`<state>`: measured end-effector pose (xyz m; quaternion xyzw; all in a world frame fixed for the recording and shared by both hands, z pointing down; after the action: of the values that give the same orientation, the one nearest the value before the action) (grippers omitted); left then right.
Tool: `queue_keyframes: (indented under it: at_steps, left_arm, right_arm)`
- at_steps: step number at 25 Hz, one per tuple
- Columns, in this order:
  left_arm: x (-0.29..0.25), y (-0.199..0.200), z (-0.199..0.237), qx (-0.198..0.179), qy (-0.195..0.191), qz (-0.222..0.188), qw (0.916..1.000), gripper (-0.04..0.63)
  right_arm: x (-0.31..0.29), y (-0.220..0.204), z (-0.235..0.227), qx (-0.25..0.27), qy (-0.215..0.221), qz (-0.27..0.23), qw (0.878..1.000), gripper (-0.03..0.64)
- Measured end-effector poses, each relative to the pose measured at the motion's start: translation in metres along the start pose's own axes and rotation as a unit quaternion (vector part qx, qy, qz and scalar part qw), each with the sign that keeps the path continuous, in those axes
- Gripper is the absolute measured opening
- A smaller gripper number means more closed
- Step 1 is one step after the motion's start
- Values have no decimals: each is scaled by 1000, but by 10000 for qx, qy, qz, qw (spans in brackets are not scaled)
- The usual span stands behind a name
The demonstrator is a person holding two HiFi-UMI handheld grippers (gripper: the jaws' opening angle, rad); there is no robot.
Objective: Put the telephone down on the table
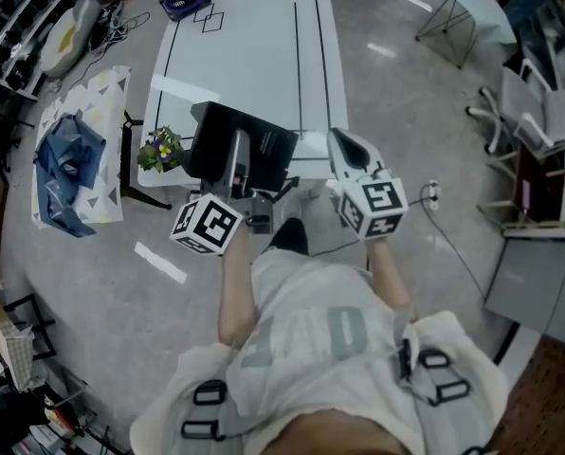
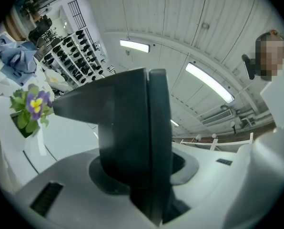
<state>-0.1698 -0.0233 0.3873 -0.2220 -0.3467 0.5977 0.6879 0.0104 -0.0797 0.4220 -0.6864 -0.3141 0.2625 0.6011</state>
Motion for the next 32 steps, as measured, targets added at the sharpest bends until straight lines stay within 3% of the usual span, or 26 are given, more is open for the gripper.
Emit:
queue_keyframes:
  at_steps: [7, 12, 32]
  left_arm:
    - [-105, 32, 32, 8, -234, 97, 9997, 166]
    - [-148, 43, 46, 88, -256, 46, 9996, 166]
    - [-179, 9, 51, 164, 297, 12, 9994, 166]
  right_arm:
    - [-104, 22, -14, 18, -108, -73, 9999, 8]
    - [-144, 31, -24, 58, -206, -146, 9997, 8]
    - [-168, 30, -60, -116, 139, -17, 9998, 8]
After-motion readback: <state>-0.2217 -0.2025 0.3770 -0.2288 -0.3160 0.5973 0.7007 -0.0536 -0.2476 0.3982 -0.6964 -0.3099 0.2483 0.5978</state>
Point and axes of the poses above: the fingertips, and each gripper's own axes: x backward along the fingers, z to its left, y out of its top, the point moved 1 cm from there along x, backward along the fingers, and after that the axes turned 13 degrees about -z, right-handed, at the moved point
